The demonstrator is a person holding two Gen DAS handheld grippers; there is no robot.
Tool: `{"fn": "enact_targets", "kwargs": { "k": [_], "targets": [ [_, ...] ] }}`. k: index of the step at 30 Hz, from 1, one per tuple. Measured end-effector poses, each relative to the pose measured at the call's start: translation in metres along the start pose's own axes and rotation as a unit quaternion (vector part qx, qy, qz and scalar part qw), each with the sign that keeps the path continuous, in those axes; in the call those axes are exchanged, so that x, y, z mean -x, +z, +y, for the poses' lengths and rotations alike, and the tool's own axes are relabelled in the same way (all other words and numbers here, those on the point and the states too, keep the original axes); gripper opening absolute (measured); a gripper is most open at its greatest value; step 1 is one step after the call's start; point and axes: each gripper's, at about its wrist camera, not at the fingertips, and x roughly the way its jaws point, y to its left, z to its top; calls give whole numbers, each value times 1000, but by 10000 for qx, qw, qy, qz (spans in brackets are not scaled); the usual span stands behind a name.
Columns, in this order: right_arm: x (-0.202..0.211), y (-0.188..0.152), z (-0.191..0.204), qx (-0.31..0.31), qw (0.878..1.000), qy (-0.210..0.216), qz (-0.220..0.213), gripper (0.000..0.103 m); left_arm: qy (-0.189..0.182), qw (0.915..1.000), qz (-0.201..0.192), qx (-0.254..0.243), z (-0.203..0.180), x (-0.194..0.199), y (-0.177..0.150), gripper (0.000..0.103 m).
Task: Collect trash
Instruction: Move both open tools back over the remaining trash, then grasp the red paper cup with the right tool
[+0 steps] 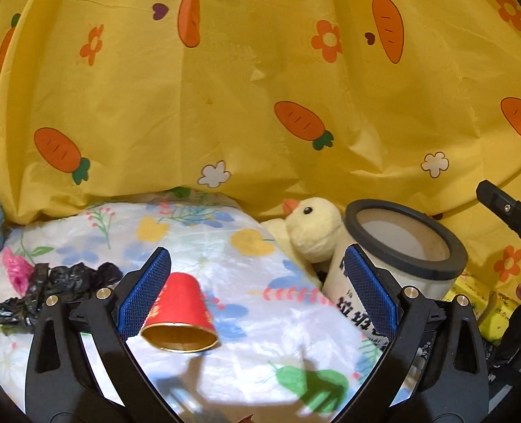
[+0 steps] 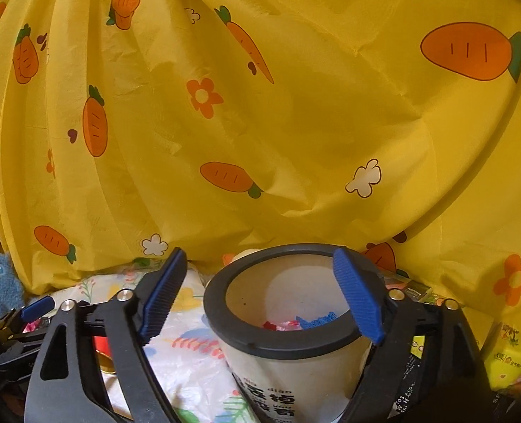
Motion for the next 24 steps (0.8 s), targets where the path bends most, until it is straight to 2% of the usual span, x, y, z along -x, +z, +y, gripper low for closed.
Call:
{"fn": "enact_targets", "kwargs": {
  "k": [5, 9, 14, 17, 24],
  "targets": [
    [8, -18, 31, 42, 9996, 276, 84, 90, 424, 9990, -43, 113, 36, 24, -13, 97],
    [2, -42, 65, 249, 9970, 602, 425, 90, 936, 9951, -160, 276, 70, 46, -24, 97],
    [-9, -70, 111, 517, 9892, 1054, 876, 90, 1566, 9862, -248, 472, 111, 71, -41, 97],
    [-17, -83, 134, 753, 9841, 1172, 1099, 90, 1886, 9798, -277, 603, 135, 85, -50, 97],
    [-35, -107, 176, 1315, 9707, 1301, 1533, 90, 2364, 9658, -381, 993, 179, 117, -65, 97]
  ]
}}
